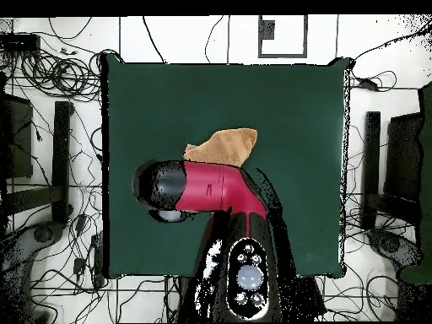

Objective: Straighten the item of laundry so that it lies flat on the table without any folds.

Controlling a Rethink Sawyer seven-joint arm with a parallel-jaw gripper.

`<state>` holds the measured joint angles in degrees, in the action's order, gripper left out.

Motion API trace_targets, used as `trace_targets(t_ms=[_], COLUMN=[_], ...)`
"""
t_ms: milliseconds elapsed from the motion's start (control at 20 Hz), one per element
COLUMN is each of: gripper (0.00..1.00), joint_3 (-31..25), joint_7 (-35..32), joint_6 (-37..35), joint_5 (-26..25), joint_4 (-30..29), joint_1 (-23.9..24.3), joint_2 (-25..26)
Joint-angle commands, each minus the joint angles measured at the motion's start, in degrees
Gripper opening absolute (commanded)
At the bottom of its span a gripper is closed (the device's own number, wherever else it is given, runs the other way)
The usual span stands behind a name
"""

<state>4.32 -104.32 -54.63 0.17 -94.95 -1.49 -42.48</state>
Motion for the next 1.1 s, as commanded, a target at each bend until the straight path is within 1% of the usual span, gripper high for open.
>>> trace_targets(t_ms=[50,200,350,600,850,1100], gripper=[1.00,1.00,1.00,1.00,1.00,1.00], joint_3=[3.37,4.15,5.29,7.65,10.54,14.11], joint_7=[-23.70,-25.24,-26.17,-32.95,-38.70,-44.38], joint_6=[2.23,2.77,2.56,-0.16,0.87,-4.01], joint_5=[3.41,4.77,4.19,5.13,5.60,6.17], joint_4=[3.34,3.24,4.53,5.96,5.92,7.56], joint_1=[-2.46,-2.25,-2.96,-5.65,-8.35,-11.66], joint_2=[7.30,8.79,9.97,11.04,11.74,12.09])
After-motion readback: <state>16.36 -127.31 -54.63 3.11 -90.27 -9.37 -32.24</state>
